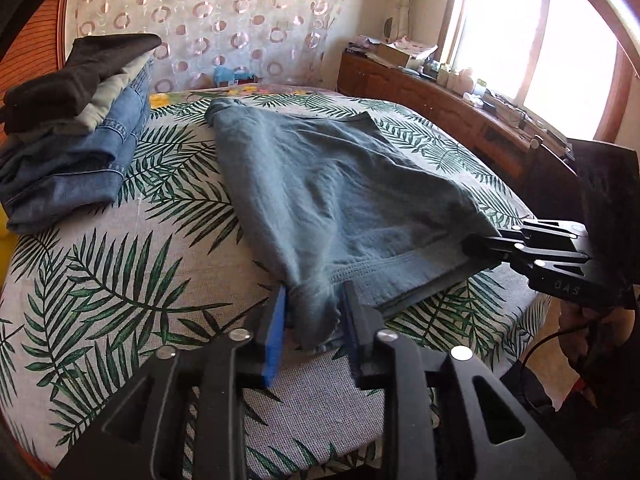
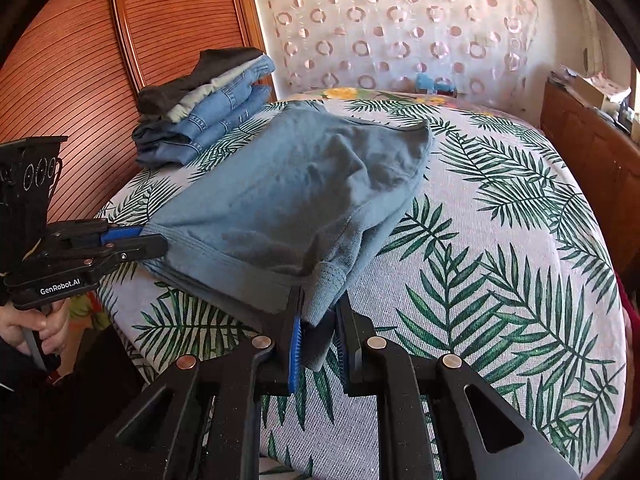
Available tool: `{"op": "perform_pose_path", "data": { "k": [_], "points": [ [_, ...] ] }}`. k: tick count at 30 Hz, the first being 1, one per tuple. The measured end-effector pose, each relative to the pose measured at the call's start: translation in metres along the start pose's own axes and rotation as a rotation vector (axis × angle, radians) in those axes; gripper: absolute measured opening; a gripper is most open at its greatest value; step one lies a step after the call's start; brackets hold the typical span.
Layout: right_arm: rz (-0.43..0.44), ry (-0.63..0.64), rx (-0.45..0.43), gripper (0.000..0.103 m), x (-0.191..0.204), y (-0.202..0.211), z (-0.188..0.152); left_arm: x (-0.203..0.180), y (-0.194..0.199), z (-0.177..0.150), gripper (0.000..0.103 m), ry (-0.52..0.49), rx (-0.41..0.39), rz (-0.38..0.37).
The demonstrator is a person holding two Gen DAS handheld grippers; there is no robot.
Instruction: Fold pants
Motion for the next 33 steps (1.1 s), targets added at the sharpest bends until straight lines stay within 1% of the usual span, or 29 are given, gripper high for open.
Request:
{"op": "perform_pose_path", "data": {
  "k": [1, 3, 5, 7, 10, 13, 17, 19, 23, 26, 30, 31, 32, 33],
  "points": [
    [0.000, 0.001, -0.001, 0.015, 0.001, 0.001, -0.001, 0.002, 0.000, 0.001, 0.037, 0.005, -0.005, 0.001],
    [0.000, 0.002, 0.000, 0.015, 0.001, 0.001, -0.002, 0.004, 0.001, 0.003, 0.049, 0.013, -0.015, 0.000],
    [-0.005, 0.001, 0.002, 0.015, -0.001, -0.007, -0.008, 0.005, 0.002, 0.005, 0.050, 0.016, -0.022, 0.001],
    [-0.011, 0.005, 0.002, 0.016, -0.001, -0.009, -0.010, 0.006, 0.000, 0.005, 0.054, 0.016, -0.019, 0.010],
    [-0.044, 0.043, -0.009, 0.023, 0.002, -0.013, -0.012, 0.010, -0.002, 0.003, 0.055, 0.031, -0.020, 0.029],
    [-0.050, 0.035, -0.009, 0.028, -0.001, -0.015, -0.015, 0.012, -0.004, 0.001, 0.055, 0.041, -0.013, 0.028],
    [-0.058, 0.016, -0.020, 0.035, -0.005, -0.008, -0.013, 0.012, -0.007, -0.004, 0.055, 0.027, 0.005, 0.045],
    [-0.061, 0.013, -0.044, 0.035, -0.006, -0.001, -0.008, 0.013, -0.009, -0.006, 0.055, 0.030, 0.014, 0.045],
    [-0.038, 0.003, -0.078, 0.035, -0.007, 0.005, -0.002, 0.013, -0.009, -0.008, 0.055, 0.027, 0.010, 0.045],
    [-0.023, 0.004, -0.058, 0.035, -0.005, -0.001, -0.004, 0.013, -0.009, -0.008, 0.055, 0.023, 0.009, 0.045],
    [-0.039, 0.010, -0.034, 0.027, -0.004, -0.007, -0.007, 0.013, -0.009, -0.008, 0.055, 0.017, 0.004, 0.044],
    [-0.040, 0.006, -0.031, 0.023, -0.006, -0.008, -0.007, 0.013, -0.009, -0.008, 0.055, 0.016, 0.003, 0.044],
    [-0.041, 0.005, -0.030, 0.016, -0.006, -0.007, -0.006, 0.013, -0.009, -0.008, 0.055, 0.016, 0.003, 0.044],
    [-0.040, 0.008, -0.031, 0.014, -0.006, -0.006, -0.005, 0.013, -0.009, -0.008, 0.055, 0.017, 0.003, 0.044]
  ]
}}
Point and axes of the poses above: each gripper's, at about its wrist camera, not at the fingertips, and y roughly against the way its jaws point, x to its left, z to its top, the point moved 6 cm from there along -y, roughly the way its jaws point, and after that the axes turned 9 degrees about -x, right-handed, at the moved point
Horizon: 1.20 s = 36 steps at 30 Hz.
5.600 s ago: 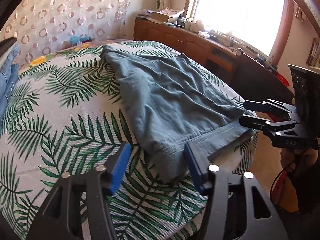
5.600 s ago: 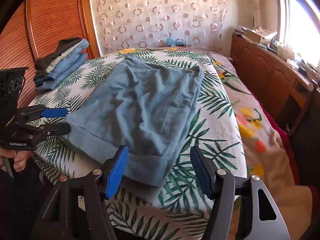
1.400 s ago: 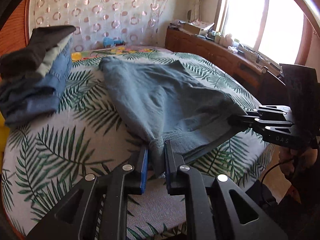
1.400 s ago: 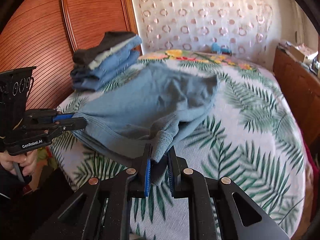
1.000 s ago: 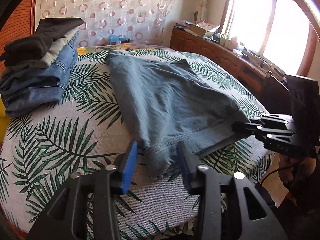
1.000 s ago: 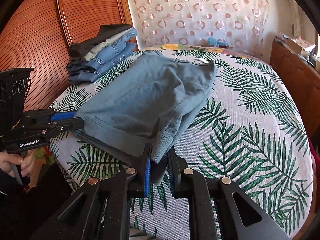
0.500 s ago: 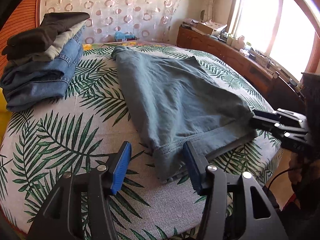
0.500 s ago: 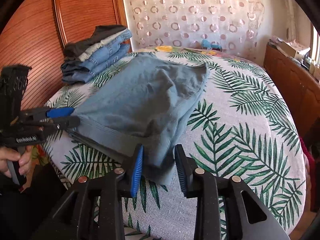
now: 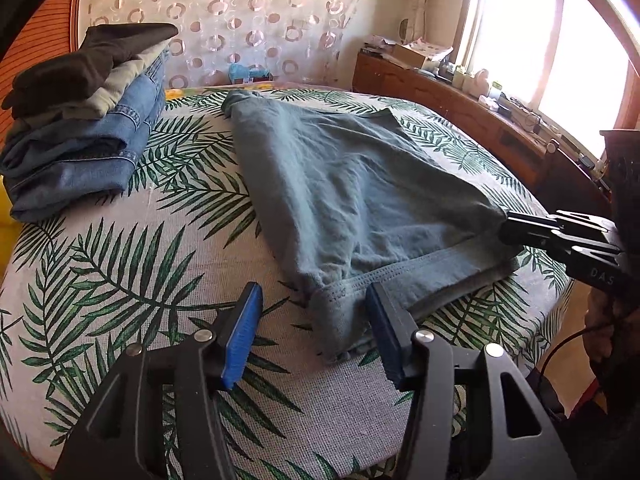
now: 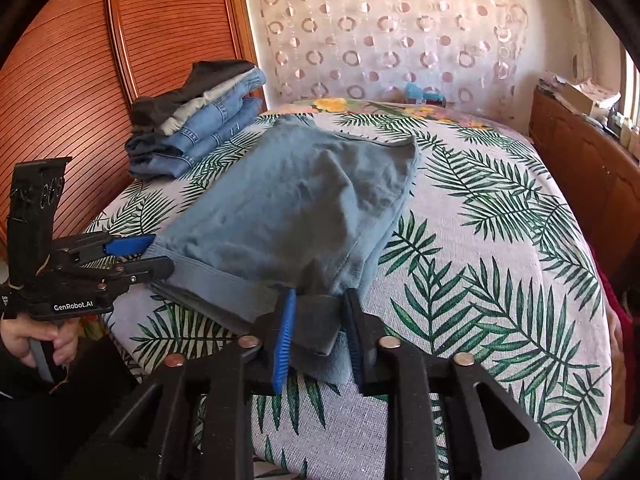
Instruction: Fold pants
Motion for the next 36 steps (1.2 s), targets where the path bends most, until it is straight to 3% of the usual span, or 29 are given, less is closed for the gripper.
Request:
{"op": "perform_pose_path", "data": {
  "k": [7, 13, 16, 18, 23, 31, 36],
  "points": [
    [0.040, 0.015, -0.019, 0.007, 0.004, 0.012, 0.005, 0.001, 0.003, 0.002, 0.055, 0.021, -0.002, -0.003],
    [0.027, 0.033, -0.009, 0.007, 0.003, 0.016, -0.003, 0.001, 0.015, 0.014, 0.055, 0.036, -0.070, -0.017],
    [0.010, 0.014, -0.005, 0.008, -0.002, 0.012, -0.004, 0.000, 0.009, 0.013, 0.041, 0.021, -0.052, -0.018],
    [0.003, 0.011, -0.008, 0.012, -0.002, 0.011, -0.003, -0.001, 0.005, 0.009, 0.037, 0.025, -0.032, -0.030],
    [-0.031, -0.001, 0.001, 0.037, -0.007, 0.004, -0.004, -0.002, -0.001, 0.001, 0.036, 0.031, -0.009, -0.038],
    [0.001, -0.033, 0.061, 0.038, -0.006, -0.015, -0.017, -0.003, 0.003, -0.004, 0.037, 0.028, -0.007, -0.041],
    [0.012, -0.046, 0.053, 0.038, -0.008, -0.020, -0.018, -0.007, 0.005, -0.006, 0.037, 0.029, -0.006, -0.052]
  ]
}}
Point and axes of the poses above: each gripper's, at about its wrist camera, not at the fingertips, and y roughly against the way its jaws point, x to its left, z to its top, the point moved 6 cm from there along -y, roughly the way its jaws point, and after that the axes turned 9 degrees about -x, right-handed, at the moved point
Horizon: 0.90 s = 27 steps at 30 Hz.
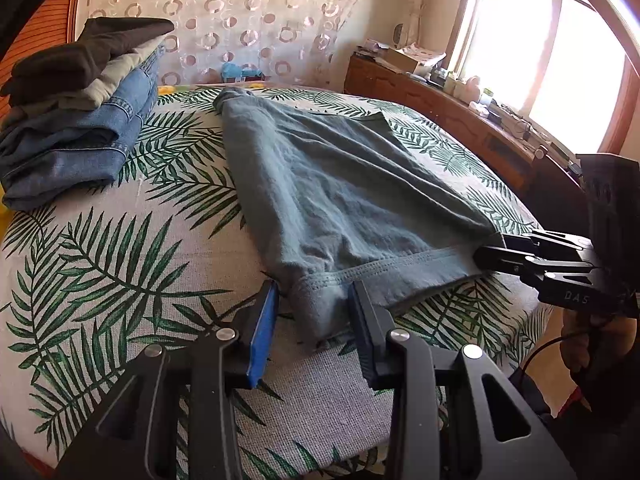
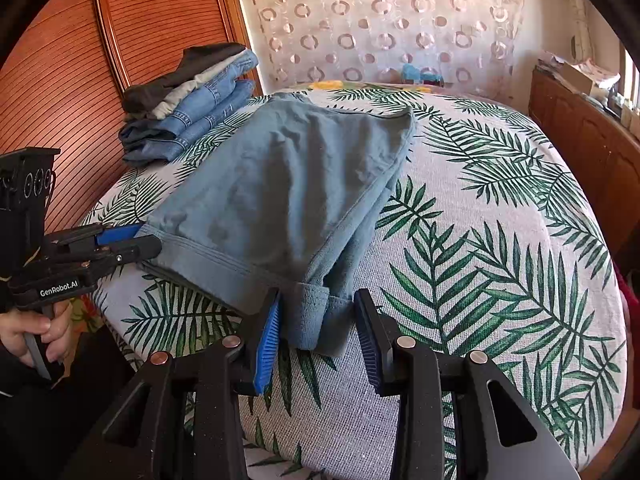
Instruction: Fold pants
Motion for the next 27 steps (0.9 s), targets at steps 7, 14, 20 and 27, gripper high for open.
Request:
{"op": "perform_pose_path", "data": {
  "k": [7, 14, 20, 27],
  "points": [
    [0.004, 0.003, -0.007, 0.036, -0.002, 0.001, -0.003, -0.001, 0.003, -0.003, 0.036, 0.009, -0.014, -0.003],
    [0.021, -0.012, -0.012, 0.026, 0.000, 0.002, -0.003, -0.003, 0.001, -0.001, 0.021, 0.001, -0.034, 0.003],
    [0.046, -0.016, -0.025, 0.019, 0.004, 0.005, -0.001, -0.003, 0.011, 0.009, 0.015, 0.017, -0.060, -0.031],
    [0.067, -0.008, -0.088, 0.019, 0.008, 0.027, 0.015, -0.011, 0.039, 0.035, 0.015, 0.015, -0.135, -0.072]
  ]
}}
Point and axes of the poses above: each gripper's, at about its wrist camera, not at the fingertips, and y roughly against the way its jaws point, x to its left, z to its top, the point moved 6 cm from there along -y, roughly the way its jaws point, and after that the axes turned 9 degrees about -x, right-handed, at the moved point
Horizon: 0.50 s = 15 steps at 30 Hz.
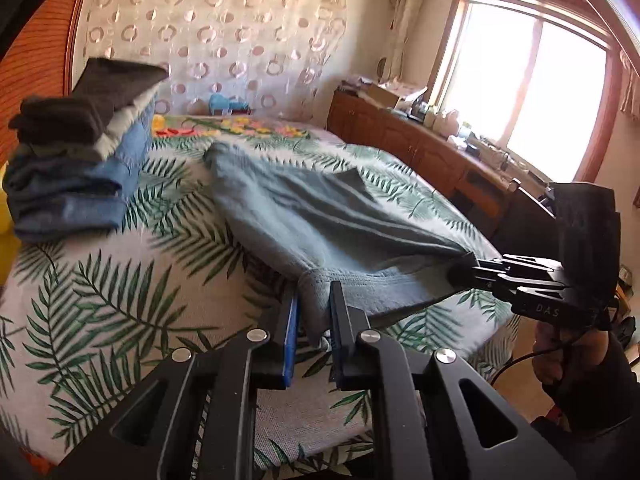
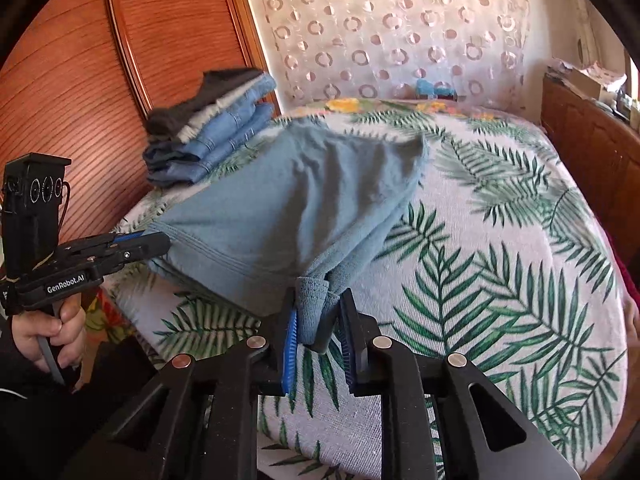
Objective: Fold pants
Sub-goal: 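Lift the hem with both tools and fold it over toward the waistband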
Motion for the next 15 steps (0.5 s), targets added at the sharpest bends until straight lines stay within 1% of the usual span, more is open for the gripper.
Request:
{"op": "perform_pose_path", "data": {
  "k": [7, 15],
  "points": [
    [0.021, 0.016, -0.065, 0.019, 0.001, 0.030, 0.019, -0.014, 0.021, 0.022, 0.015, -0.026, -0.065, -0.026],
    [0.026, 0.037, -0.109, 0.019, 0.007, 0.055, 0.029, -0.018, 0.034, 0.033, 0.015, -0.051, -0.106, -0.035]
  ]
}}
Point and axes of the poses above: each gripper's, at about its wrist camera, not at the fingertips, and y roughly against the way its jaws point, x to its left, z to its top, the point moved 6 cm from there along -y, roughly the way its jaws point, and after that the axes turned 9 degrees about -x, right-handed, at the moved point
